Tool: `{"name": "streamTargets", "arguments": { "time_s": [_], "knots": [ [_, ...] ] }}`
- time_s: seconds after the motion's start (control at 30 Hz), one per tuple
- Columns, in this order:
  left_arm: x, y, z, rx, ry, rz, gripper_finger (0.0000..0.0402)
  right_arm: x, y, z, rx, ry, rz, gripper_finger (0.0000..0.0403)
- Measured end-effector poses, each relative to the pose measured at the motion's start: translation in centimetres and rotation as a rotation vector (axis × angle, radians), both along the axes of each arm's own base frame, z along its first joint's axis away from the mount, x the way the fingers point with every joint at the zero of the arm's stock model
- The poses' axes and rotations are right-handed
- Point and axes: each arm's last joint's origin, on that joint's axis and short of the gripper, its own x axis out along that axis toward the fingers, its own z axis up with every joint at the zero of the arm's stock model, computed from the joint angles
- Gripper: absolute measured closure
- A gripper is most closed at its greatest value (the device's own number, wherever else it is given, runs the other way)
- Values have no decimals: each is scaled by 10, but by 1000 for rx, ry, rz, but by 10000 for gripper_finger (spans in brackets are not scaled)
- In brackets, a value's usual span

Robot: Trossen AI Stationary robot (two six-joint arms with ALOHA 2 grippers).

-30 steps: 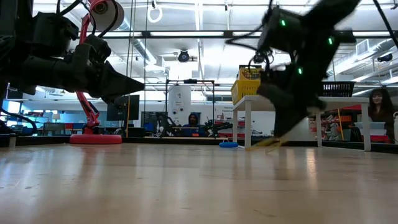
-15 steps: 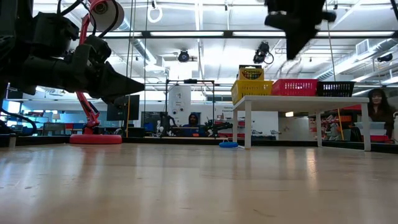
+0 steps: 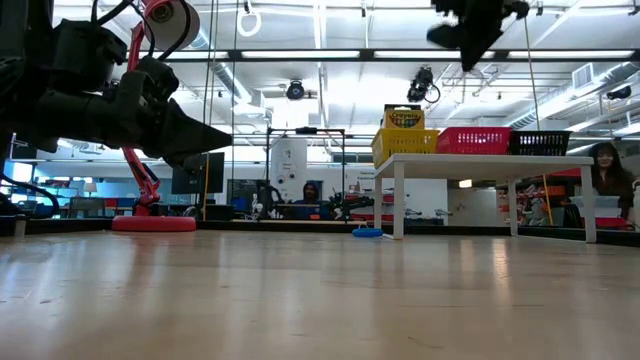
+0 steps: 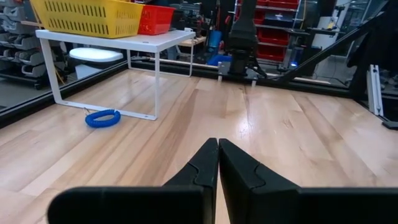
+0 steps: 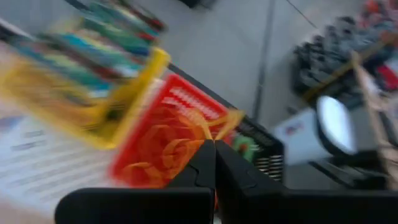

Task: Pick & Place Office Desk Supplies
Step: Put the yellow rubber band on the red basket, then put the blue spring keychain on the black basket

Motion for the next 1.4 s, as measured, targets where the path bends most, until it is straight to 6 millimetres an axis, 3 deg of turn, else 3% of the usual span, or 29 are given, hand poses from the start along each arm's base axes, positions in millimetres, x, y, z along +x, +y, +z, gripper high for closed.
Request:
{"name": "streamTargets", "arguments": {
  "time_s": [0.37, 0.57, 0.7, 0.97, 1.07, 1.17, 1.27, 1.4],
  "knots": [
    [0, 0, 0, 0, 1, 1, 381, -17, -82, -9, 163, 40, -105, 401],
    [0, 0, 0, 0, 1, 2, 381, -25, -108, -42, 300, 18, -117, 397],
    [0, 0, 0, 0, 1, 2, 381, -25, -110, -50, 304, 16, -120, 367],
    [0, 0, 0, 0, 1, 1, 381, -22, -96, -33, 283, 13, -38, 271],
    [0, 0, 0, 0, 1, 1, 381, -24, -80, -24, 261, -12, 23, 254],
    [0, 0, 0, 0, 1, 1, 381, -26, -49, -15, 205, -28, 138, 278],
    [0, 0, 0, 0, 1, 2, 381, -29, -12, -14, 172, -88, 273, 331],
    [0, 0, 0, 0, 1, 1, 381, -27, 33, -34, 143, -224, 479, 394]
  ]
}}
